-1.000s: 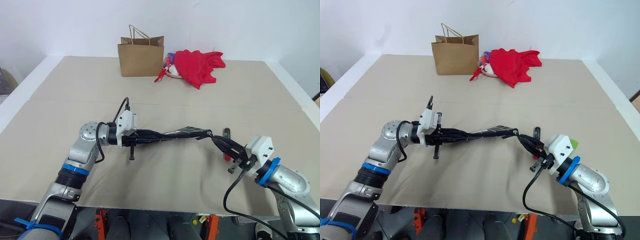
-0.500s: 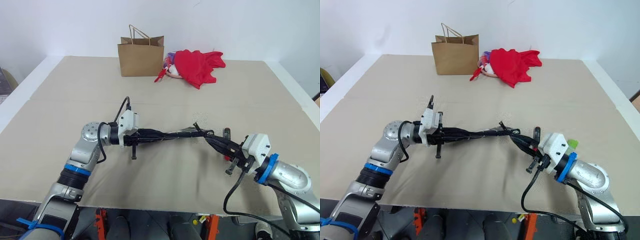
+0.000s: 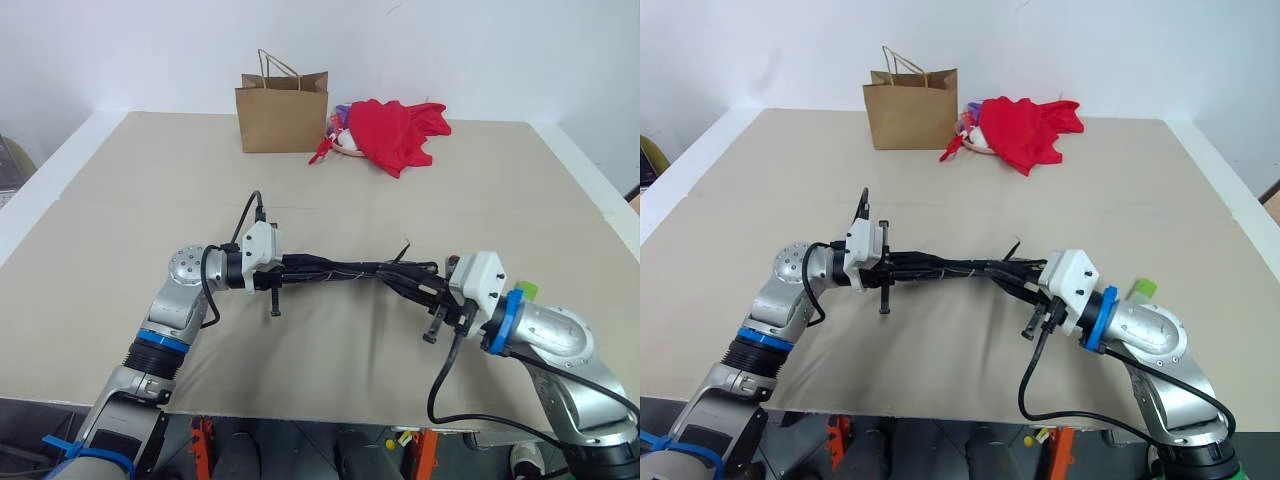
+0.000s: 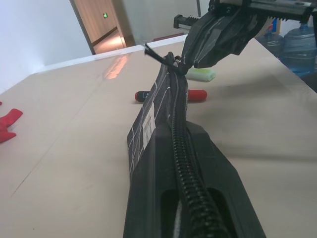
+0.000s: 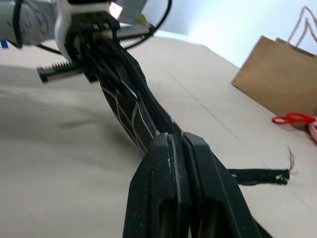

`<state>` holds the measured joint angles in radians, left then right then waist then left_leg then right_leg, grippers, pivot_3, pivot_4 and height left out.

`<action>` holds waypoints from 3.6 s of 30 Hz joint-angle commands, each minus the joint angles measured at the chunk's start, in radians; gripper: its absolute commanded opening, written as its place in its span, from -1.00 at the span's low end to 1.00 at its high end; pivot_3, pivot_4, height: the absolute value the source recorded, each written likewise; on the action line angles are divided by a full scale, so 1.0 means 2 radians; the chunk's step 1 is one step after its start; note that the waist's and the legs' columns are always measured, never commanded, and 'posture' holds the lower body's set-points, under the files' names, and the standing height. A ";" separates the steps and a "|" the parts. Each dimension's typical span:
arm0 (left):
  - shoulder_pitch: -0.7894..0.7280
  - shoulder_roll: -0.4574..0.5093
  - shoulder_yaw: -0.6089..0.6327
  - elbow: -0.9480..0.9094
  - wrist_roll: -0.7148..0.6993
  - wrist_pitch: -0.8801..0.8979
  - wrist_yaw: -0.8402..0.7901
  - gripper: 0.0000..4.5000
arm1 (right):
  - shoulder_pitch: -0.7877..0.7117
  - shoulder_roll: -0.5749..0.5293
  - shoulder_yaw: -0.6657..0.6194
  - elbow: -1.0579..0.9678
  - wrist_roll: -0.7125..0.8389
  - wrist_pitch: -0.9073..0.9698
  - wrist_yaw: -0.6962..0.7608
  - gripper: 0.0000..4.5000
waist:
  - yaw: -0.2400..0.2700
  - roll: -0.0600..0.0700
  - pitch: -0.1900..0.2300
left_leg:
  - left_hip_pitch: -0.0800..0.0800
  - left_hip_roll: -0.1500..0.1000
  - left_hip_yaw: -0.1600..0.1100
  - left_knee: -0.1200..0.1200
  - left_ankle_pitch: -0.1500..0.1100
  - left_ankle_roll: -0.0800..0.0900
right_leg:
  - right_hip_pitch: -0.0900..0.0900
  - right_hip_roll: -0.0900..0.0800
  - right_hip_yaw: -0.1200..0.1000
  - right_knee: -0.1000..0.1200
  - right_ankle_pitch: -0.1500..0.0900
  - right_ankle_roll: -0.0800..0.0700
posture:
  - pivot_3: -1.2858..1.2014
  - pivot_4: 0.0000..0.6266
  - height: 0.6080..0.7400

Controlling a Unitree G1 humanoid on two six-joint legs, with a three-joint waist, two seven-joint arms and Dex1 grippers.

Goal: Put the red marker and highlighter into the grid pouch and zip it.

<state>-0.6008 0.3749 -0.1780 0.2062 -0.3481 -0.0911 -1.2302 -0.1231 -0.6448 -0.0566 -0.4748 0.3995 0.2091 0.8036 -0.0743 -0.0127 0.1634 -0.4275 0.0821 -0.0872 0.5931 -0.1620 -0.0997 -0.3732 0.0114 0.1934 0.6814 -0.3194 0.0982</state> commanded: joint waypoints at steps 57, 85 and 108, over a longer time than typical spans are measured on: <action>-0.016 -0.034 0.008 0.019 0.031 -0.063 0.036 -1.00 | -0.062 0.049 0.003 -0.058 0.046 0.150 -0.056 0.48 | 0.000 0.001 0.001 | -0.001 0.000 -0.004 0.000 0.000 0.000 | 0.000 0.000 -0.003 0.000 0.000 -0.001 | 0.03 -0.52 1.00; -0.025 -0.019 0.011 0.033 0.034 -0.076 0.037 -1.00 | 0.140 0.167 -0.106 -0.006 -0.044 0.156 -0.322 0.98 | 0.000 0.001 0.001 | -0.001 0.000 -0.004 -0.001 0.000 0.000 | 0.000 0.000 -0.004 0.000 -0.001 -0.001 | 0.03 -0.52 1.00; -0.015 -0.017 0.011 0.022 0.036 -0.075 0.045 -1.00 | 0.113 0.189 -0.069 0.022 -0.078 0.186 -0.347 -0.03 | -0.003 0.001 0.001 | -0.001 0.000 -0.004 -0.001 0.001 0.000 | 0.000 0.000 -0.004 0.000 0.000 -0.001 | 0.03 -0.52 1.00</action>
<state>-0.6291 0.3347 -0.1775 0.2918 -0.2728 -0.2251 -1.1471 0.1000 -0.2717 -0.1881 -0.4574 0.2541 0.5593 0.1226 -0.0794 -0.0113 0.1652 -0.4292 0.0816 -0.0960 0.5908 -0.1591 -0.1004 -0.3734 0.0113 0.1857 0.6813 -0.3197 0.0954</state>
